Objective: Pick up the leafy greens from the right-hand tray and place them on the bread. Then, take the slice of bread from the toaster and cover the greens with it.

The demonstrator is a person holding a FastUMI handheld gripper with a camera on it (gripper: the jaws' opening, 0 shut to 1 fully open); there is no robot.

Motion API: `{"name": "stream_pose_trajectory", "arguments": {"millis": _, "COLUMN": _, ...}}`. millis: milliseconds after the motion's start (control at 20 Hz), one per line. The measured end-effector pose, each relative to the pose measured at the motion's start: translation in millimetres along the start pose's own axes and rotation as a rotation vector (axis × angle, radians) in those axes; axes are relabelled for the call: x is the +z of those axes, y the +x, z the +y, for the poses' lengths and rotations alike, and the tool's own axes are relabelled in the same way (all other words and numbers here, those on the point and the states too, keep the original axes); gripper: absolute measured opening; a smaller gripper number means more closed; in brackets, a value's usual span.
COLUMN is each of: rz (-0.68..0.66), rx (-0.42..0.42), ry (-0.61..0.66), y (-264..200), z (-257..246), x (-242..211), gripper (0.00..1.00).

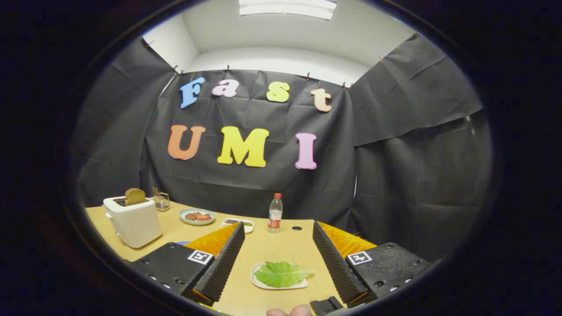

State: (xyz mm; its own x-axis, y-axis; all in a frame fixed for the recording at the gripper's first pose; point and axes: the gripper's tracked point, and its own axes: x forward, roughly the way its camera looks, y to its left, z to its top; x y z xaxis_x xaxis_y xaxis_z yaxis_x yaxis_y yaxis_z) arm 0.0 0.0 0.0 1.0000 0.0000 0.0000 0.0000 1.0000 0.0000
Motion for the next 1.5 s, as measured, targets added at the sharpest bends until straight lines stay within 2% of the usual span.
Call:
{"name": "stream_pose_trajectory", "arguments": {"millis": 1000, "rz": 0.023, "rx": 0.000, "ry": -0.005, "y": 7.8, "z": -1.9, "x": -6.5, "gripper": 0.95}}
{"name": "stream_pose_trajectory", "arguments": {"millis": 1500, "rz": 0.137, "rx": -0.006, "ry": -0.030, "y": 39.2, "z": -15.2, "x": -50.2, "gripper": 0.95}}
